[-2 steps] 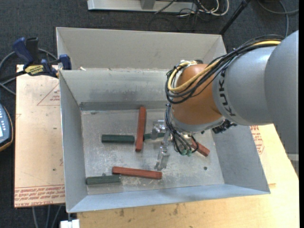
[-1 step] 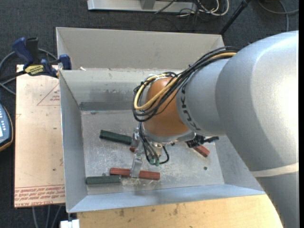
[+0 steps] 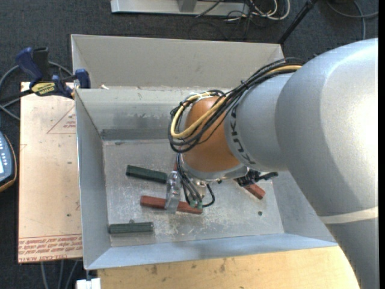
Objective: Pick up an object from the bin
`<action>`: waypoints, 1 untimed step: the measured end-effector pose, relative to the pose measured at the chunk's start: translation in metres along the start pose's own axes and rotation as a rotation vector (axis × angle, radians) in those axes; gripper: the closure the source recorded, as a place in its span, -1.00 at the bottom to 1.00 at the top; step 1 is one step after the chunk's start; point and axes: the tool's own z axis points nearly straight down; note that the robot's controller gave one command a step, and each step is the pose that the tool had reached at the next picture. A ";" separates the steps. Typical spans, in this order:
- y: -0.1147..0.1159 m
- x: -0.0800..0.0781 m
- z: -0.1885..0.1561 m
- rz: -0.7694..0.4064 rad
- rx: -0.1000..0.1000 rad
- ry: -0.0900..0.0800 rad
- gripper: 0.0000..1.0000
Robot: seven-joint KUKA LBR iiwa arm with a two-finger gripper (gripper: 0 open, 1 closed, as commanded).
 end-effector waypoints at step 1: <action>0.058 -0.030 0.001 0.180 -0.002 -0.005 1.00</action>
Offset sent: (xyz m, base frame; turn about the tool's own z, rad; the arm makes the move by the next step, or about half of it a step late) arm 0.0386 0.0479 -0.0044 0.1847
